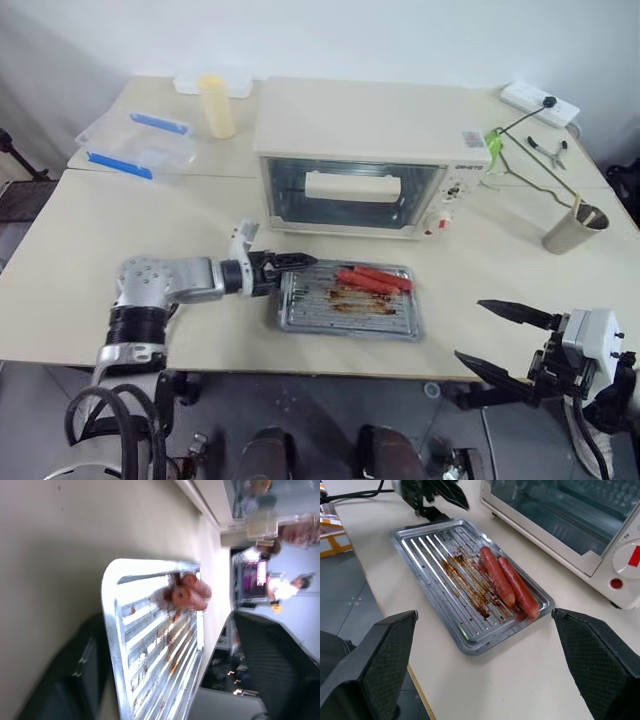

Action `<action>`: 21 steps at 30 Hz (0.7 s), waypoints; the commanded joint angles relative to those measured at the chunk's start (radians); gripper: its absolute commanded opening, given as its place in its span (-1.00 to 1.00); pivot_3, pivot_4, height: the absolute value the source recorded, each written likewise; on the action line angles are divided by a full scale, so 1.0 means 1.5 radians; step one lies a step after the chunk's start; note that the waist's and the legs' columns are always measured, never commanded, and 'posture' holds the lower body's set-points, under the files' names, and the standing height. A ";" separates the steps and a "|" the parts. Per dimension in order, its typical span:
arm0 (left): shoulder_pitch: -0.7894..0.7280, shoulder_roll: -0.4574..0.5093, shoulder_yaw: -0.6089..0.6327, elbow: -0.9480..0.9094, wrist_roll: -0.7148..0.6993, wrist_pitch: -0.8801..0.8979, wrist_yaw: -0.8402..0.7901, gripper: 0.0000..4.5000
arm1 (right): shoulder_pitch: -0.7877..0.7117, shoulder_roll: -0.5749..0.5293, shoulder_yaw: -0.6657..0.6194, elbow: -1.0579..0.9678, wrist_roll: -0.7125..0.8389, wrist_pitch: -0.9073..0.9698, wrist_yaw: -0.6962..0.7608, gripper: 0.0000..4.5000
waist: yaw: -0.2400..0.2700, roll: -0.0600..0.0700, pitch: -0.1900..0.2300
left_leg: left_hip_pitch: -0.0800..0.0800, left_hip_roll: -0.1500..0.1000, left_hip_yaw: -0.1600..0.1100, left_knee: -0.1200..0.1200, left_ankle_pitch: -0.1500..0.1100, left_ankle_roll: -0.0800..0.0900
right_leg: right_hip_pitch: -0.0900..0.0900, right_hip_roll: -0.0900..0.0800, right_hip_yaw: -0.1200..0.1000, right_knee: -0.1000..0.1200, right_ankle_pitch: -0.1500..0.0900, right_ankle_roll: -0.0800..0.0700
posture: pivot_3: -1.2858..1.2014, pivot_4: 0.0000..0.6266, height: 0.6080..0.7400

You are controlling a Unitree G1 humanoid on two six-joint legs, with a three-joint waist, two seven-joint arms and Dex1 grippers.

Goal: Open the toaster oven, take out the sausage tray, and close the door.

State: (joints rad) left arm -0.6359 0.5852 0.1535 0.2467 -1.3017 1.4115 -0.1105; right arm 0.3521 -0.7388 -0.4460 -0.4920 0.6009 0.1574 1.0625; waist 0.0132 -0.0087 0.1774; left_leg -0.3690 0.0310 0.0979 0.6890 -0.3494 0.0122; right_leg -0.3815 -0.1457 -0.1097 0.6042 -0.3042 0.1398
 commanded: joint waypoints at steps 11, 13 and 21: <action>0.358 0.234 0.111 -0.219 0.401 -0.674 -0.577 0.98 | -0.089 -0.059 0.012 0.103 0.007 -0.015 0.105 1.00 | 0.007 0.001 0.000 | -0.002 0.000 0.007 -0.004 0.001 0.000 | -0.007 -0.001 0.002 0.000 0.000 -0.001 | 0.03 -0.52 1.00; 0.393 0.226 0.149 -0.204 0.455 -0.797 -0.616 0.98 | -0.103 -0.072 0.015 0.115 0.018 0.000 0.122 1.00 | 0.009 0.001 0.000 | -0.002 0.000 0.011 -0.004 0.000 0.000 | -0.007 -0.001 0.002 0.000 0.000 -0.001 | 0.03 -0.52 1.00; 0.453 0.237 0.220 -0.213 0.446 -0.836 -0.695 0.98 | -0.154 -0.107 0.001 0.145 0.017 -0.030 0.181 1.00 | 0.008 0.001 0.001 | -0.001 0.002 0.013 -0.004 -0.001 0.002 | -0.008 -0.003 0.002 0.000 0.000 -0.001 | 0.03 -0.52 1.00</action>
State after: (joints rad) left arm 0.0511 0.9524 0.4549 -0.0325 -0.5970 0.1475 -1.1680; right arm 0.1248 -0.8935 -0.4105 -0.2838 0.6182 0.1343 1.3230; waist 0.0258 -0.0066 0.1784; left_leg -0.3704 0.0338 0.1161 0.6832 -0.3511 0.0162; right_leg -0.3937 -0.1509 -0.1071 0.6051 -0.3044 0.1390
